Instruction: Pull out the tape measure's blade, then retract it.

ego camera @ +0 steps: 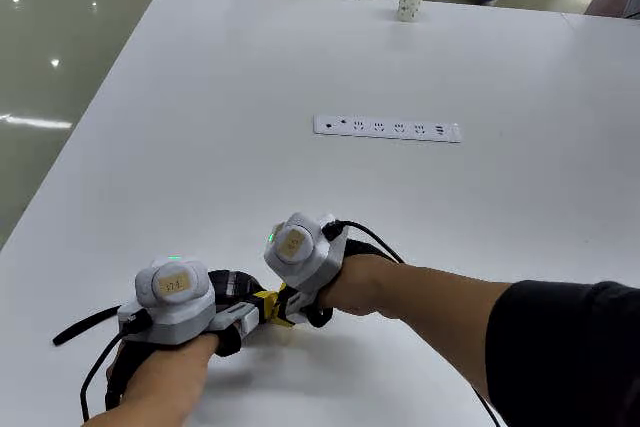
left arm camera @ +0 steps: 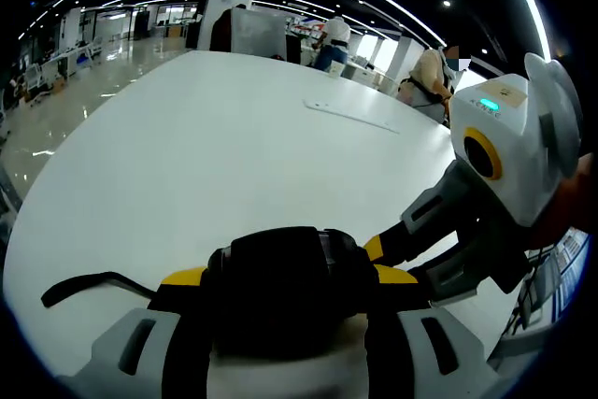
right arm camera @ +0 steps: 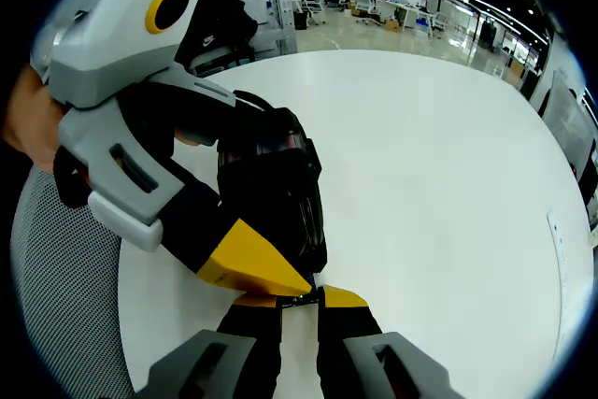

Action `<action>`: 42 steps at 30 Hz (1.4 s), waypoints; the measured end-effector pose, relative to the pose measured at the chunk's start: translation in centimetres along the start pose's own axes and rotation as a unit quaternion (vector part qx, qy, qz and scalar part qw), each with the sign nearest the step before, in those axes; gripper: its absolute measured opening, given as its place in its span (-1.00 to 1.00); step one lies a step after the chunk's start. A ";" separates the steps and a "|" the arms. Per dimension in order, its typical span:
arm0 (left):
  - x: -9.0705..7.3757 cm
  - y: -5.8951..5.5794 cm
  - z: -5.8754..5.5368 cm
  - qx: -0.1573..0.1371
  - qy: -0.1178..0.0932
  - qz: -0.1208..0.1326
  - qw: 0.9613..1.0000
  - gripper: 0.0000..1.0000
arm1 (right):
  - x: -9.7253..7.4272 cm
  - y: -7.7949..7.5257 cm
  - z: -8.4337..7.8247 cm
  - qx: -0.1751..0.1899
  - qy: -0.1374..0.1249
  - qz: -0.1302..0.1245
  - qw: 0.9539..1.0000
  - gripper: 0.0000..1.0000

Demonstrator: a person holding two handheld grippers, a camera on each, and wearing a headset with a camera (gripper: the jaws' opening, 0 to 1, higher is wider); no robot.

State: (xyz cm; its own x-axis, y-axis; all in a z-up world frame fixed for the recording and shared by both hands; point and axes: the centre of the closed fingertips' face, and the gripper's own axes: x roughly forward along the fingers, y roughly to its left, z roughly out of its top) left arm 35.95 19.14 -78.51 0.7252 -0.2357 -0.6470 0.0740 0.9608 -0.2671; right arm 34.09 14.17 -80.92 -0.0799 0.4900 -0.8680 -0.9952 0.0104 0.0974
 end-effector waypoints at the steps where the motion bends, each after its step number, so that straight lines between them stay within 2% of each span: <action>1: 0.0 0.0 0.0 0.000 0.000 0.000 1.000 0.25 | 0.0 0.0 0.0 0.000 0.000 0.000 1.000 -0.80; 27: -0.1 -0.2 0.0 0.003 -0.007 0.001 1.000 0.26 | 0.2 0.0 0.3 -0.010 -0.006 -0.001 1.000 -0.78; 35: 0.0 -0.3 0.1 0.005 -0.017 0.001 1.000 0.29 | 0.2 0.0 0.3 -0.019 -0.008 -0.008 1.000 -0.77; 42: 0.1 -0.2 0.2 0.007 -0.010 0.002 1.000 0.30 | 0.2 0.1 0.3 -0.026 -0.008 -0.014 1.000 -0.76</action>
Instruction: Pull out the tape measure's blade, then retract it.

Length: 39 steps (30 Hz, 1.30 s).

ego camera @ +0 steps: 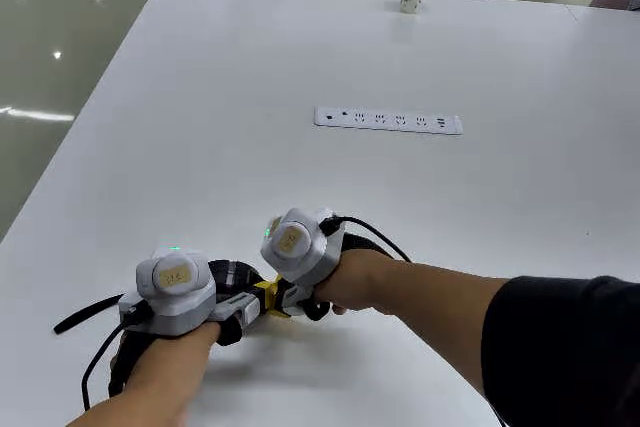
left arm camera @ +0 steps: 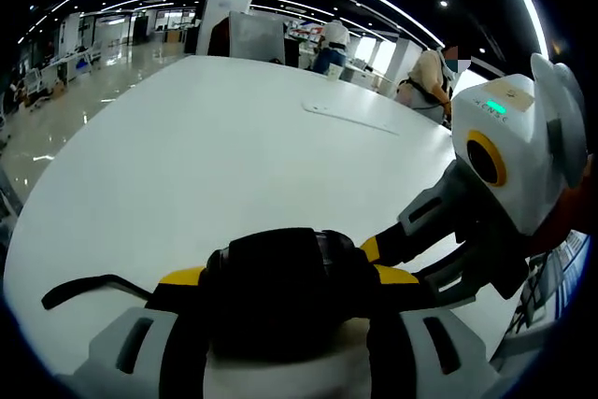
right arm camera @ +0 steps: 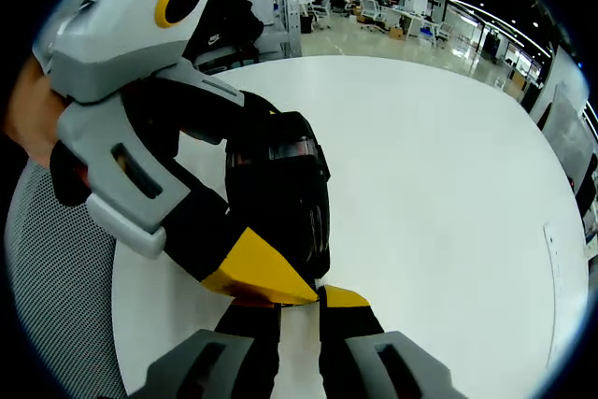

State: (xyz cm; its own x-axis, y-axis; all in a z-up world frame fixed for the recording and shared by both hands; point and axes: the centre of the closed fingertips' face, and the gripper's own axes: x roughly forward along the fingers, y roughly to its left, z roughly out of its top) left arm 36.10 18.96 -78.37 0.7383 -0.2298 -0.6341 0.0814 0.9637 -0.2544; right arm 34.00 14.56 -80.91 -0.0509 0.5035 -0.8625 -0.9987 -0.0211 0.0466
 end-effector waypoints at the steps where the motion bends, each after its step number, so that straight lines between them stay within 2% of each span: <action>1: -0.1 -0.1 -0.1 0.000 -0.001 0.000 1.000 0.30 | 0.0 -0.1 0.0 -0.002 0.000 -0.004 1.000 -0.75; 17: -0.9 -0.2 0.6 0.001 -0.005 0.004 1.000 0.22 | -1.5 0.0 0.4 0.007 -0.020 -0.012 1.000 -0.76; 21: -1.2 -0.2 1.3 0.005 -0.014 0.004 1.000 0.20 | -2.1 0.0 0.3 0.016 -0.026 -0.017 0.999 -0.78; 33: -2.0 -0.9 2.0 0.011 -0.013 -0.006 1.000 0.25 | -3.9 0.0 -0.3 0.028 -0.038 -0.033 0.998 -0.76; 39: -2.6 -1.1 2.1 0.026 -0.012 -0.026 0.999 0.39 | -5.2 0.4 -0.9 0.040 -0.052 -0.040 0.997 -0.74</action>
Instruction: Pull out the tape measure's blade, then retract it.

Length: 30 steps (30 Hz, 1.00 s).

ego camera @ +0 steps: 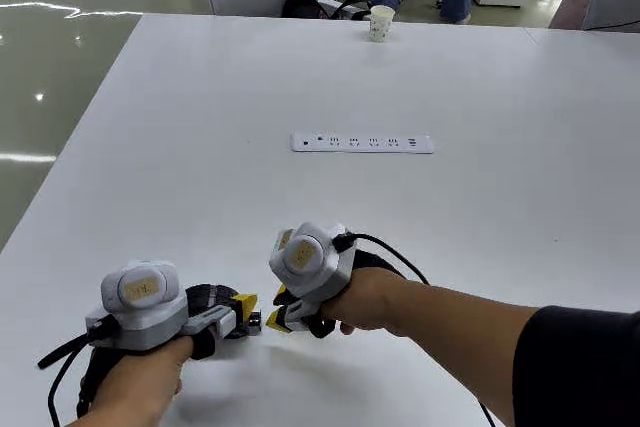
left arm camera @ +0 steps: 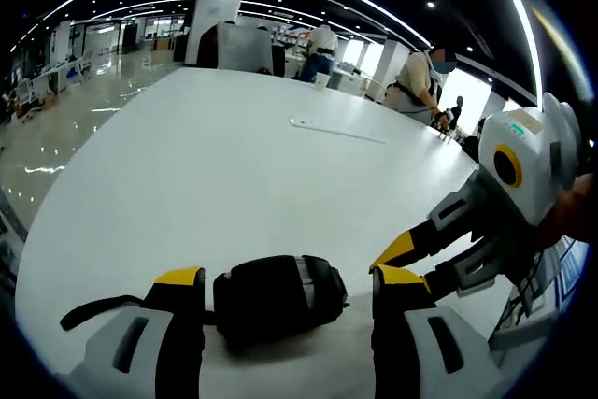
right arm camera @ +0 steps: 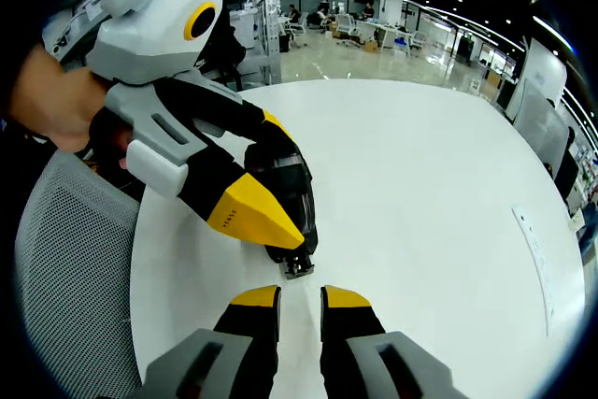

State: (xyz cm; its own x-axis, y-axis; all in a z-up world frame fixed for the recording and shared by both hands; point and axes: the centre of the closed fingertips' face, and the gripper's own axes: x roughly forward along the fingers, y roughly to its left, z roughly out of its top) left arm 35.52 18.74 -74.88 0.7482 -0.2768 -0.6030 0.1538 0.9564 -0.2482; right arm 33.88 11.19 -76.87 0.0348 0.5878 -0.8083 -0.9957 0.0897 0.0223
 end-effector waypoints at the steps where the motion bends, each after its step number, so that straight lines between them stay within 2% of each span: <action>1: 0.0 0.1 0.0 0.004 0.001 -0.001 1.000 0.41 | -0.2 0.0 -0.1 0.002 -0.002 -0.001 1.000 -0.73; 7: -0.3 -0.3 -0.1 0.010 0.008 -0.021 1.000 0.51 | -1.4 -0.1 -0.9 0.025 -0.021 -0.012 0.999 -0.70; 12: -0.4 -1.0 -0.3 0.035 0.012 -0.042 0.998 0.71 | -2.5 0.1 -1.8 0.029 -0.031 -0.019 0.999 -0.64; 14: -0.5 -1.4 -0.4 0.052 0.010 -0.056 0.997 0.84 | -3.0 0.1 -2.2 0.036 -0.035 -0.021 0.999 -0.62; 15: -0.6 -1.4 -0.5 0.059 0.016 -0.063 0.996 0.90 | -3.4 0.2 -2.5 0.047 -0.037 -0.021 0.998 -0.60; 17: -0.8 -1.6 -0.7 0.080 0.018 -0.072 0.994 0.95 | -3.8 0.1 -2.8 0.061 -0.040 -0.023 0.997 -0.56; 19: -1.1 -1.9 -1.4 0.091 0.036 -0.088 0.991 0.97 | -4.4 0.0 -3.2 0.069 -0.048 -0.027 0.996 -0.55; 21: -1.4 -2.2 -1.6 0.108 0.037 -0.105 0.988 0.98 | -4.9 -0.2 -3.5 0.079 -0.052 -0.032 0.995 -0.52; 25: -2.0 -2.4 -2.2 0.119 0.048 -0.129 0.983 0.98 | -5.7 -0.4 -4.2 0.093 -0.060 -0.039 0.993 -0.46; 27: -2.1 -2.4 -2.6 0.124 0.057 -0.133 0.982 0.98 | -6.1 -0.3 -4.4 0.096 -0.063 -0.042 0.993 -0.45; 30: -2.6 -2.6 -2.8 0.128 0.059 -0.142 0.980 0.98 | -6.5 -0.4 -4.8 0.103 -0.067 -0.043 0.992 -0.41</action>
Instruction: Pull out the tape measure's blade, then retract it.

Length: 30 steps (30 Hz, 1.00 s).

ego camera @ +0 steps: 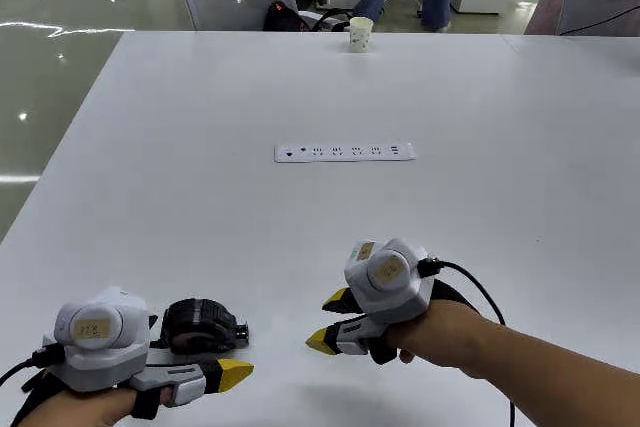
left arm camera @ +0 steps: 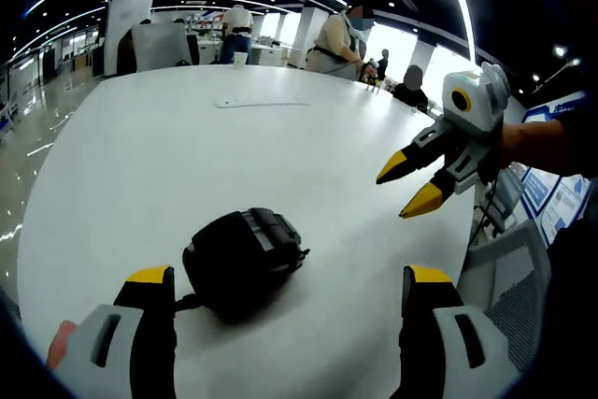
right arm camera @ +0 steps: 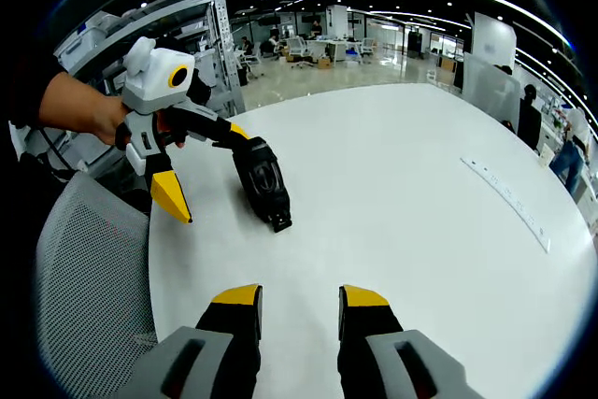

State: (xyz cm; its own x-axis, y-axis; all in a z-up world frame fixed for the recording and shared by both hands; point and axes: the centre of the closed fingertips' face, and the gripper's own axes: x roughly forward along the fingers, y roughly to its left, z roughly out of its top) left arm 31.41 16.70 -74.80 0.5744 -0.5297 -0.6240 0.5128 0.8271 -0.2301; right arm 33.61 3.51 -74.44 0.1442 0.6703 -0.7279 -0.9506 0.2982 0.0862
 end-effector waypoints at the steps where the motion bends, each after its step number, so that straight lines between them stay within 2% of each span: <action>1: -0.1 0.1 -0.1 0.011 0.002 0.001 1.000 0.98 | -0.2 0.0 -0.1 0.003 -0.001 0.000 1.000 -0.39; 3: -0.3 0.0 -0.3 0.020 0.009 -0.005 1.000 0.98 | -0.6 0.1 -0.3 0.012 -0.005 0.001 1.000 -0.35; 8: -1.0 -0.4 -0.3 0.032 0.010 -0.015 0.999 0.98 | -1.5 0.2 -1.1 0.016 -0.013 0.000 1.000 -0.23; 14: -1.8 0.2 -0.6 0.046 0.015 -0.014 0.999 0.98 | -2.6 0.1 -2.7 0.022 -0.013 -0.004 1.000 0.00; 19: -2.7 0.5 -0.6 0.042 0.011 -0.013 0.999 0.98 | -4.0 -0.2 -4.2 0.042 -0.017 -0.011 0.999 0.12; 23: -3.4 0.7 -0.6 0.046 0.004 -0.013 0.999 0.98 | -5.1 -0.8 -5.8 0.042 -0.014 -0.028 0.999 0.22; 26: -3.7 0.6 -1.1 0.056 0.013 -0.017 0.998 0.98 | -6.0 -1.6 -6.6 0.044 -0.019 -0.043 0.998 0.28; 30: -4.3 0.9 -1.5 0.049 0.018 -0.018 0.998 0.98 | -7.7 -2.3 -7.7 0.066 -0.027 -0.053 0.996 0.35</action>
State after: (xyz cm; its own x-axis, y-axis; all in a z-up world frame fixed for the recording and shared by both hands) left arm 28.43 19.98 -73.44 0.5322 -0.5508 -0.6429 0.5937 0.7842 -0.1805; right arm 32.59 -7.58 -74.32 0.2606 0.6647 -0.7001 -0.8853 0.4538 0.1013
